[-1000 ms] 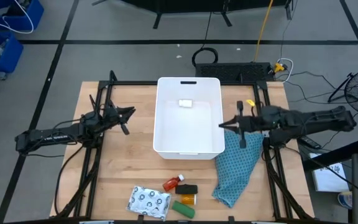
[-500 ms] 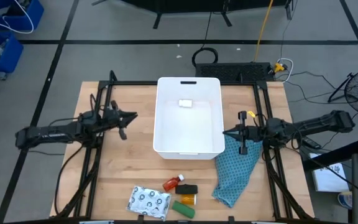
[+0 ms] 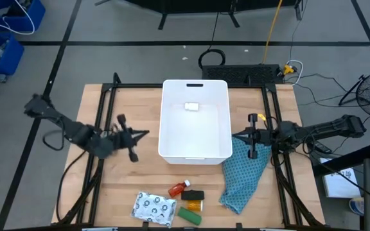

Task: Pick & place medical supplies in basket/bin
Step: Put the red bottle into the white bin

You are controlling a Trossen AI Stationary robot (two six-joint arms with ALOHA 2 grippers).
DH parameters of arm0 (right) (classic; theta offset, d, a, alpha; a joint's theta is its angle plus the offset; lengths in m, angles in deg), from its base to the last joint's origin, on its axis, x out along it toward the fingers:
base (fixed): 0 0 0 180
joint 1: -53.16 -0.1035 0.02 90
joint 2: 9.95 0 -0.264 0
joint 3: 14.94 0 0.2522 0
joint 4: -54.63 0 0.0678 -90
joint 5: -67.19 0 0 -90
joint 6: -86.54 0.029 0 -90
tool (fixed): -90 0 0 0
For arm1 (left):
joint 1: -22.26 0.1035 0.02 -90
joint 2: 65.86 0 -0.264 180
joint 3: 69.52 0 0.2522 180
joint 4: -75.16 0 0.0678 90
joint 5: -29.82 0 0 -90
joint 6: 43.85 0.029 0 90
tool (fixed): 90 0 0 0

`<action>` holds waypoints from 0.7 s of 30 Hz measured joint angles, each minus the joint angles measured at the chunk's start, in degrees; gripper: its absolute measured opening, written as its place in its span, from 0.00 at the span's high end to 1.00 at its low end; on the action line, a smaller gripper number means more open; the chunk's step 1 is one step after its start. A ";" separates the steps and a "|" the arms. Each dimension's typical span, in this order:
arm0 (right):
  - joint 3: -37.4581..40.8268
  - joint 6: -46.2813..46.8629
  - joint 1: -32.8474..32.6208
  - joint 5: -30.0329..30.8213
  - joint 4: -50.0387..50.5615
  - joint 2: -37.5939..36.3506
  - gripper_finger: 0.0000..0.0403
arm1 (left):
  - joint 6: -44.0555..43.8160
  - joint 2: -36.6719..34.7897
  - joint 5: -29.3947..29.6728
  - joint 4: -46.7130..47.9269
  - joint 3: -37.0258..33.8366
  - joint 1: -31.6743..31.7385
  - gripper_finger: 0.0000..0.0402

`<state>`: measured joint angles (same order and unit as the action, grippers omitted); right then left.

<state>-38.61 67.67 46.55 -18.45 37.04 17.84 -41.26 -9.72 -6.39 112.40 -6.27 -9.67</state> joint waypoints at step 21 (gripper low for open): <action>-0.02 7.45 0.00 -0.17 1.53 0.00 1.00 | -46.91 33.18 -22.86 2.28 10.10 -5.87 0.76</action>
<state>-38.63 75.11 46.55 -18.61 38.57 17.84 -88.17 23.46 -29.25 114.68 3.83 -15.54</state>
